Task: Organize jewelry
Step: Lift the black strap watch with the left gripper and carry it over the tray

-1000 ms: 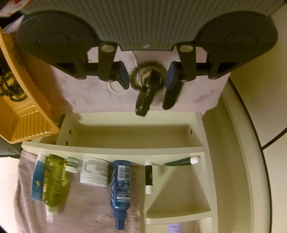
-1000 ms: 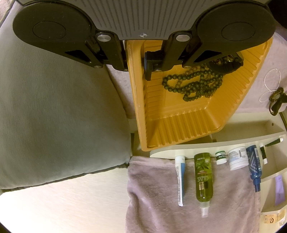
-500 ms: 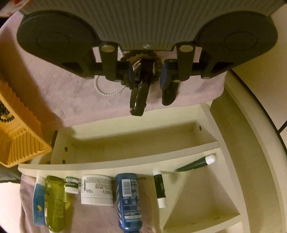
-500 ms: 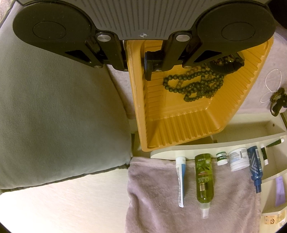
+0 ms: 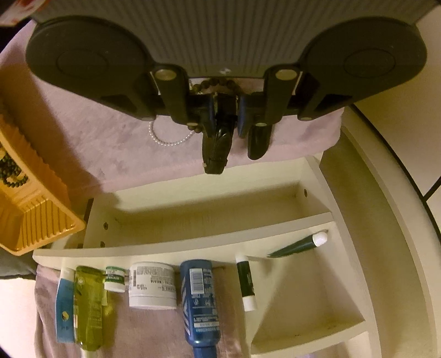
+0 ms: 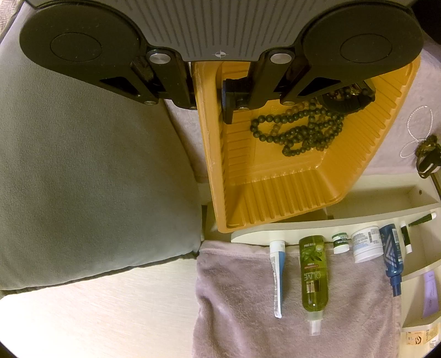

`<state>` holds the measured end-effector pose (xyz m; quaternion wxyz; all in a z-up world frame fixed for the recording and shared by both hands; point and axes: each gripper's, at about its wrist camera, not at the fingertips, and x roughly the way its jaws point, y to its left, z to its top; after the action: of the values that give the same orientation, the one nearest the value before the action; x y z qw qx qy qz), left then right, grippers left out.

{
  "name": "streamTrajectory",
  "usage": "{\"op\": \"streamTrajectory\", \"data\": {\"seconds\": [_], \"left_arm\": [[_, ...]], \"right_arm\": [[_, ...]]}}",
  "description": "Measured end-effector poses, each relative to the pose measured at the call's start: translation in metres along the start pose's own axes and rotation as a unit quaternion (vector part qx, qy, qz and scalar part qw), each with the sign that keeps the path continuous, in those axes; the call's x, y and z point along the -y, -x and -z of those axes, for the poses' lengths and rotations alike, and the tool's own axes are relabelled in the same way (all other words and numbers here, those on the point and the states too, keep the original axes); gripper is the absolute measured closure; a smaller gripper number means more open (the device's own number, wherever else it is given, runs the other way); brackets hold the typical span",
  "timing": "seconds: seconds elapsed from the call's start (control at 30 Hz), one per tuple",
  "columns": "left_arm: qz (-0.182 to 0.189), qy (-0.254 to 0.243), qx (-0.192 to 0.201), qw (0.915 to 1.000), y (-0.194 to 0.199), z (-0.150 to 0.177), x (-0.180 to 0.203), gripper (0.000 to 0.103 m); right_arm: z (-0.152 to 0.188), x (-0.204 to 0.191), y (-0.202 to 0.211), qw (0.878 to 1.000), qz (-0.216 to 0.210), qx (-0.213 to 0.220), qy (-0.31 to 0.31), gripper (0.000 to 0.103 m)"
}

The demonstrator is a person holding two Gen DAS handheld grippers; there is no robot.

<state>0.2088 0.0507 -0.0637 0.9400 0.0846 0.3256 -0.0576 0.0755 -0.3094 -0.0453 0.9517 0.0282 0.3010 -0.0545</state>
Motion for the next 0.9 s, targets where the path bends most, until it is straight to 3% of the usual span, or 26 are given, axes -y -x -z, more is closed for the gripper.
{"op": "streamTrajectory", "data": {"seconds": [0.43, 0.9], "left_arm": [[0.015, 0.01, 0.03, 0.9994, 0.031, -0.017, 0.01, 0.089], [0.084, 0.013, 0.052, 0.9951, 0.056, -0.033, 0.053, 0.089]], "right_arm": [[0.0, -0.001, 0.0, 1.0, 0.0, 0.001, 0.001, 0.1], [-0.001, -0.001, 0.001, 1.0, 0.0, 0.002, 0.0, 0.1]]}}
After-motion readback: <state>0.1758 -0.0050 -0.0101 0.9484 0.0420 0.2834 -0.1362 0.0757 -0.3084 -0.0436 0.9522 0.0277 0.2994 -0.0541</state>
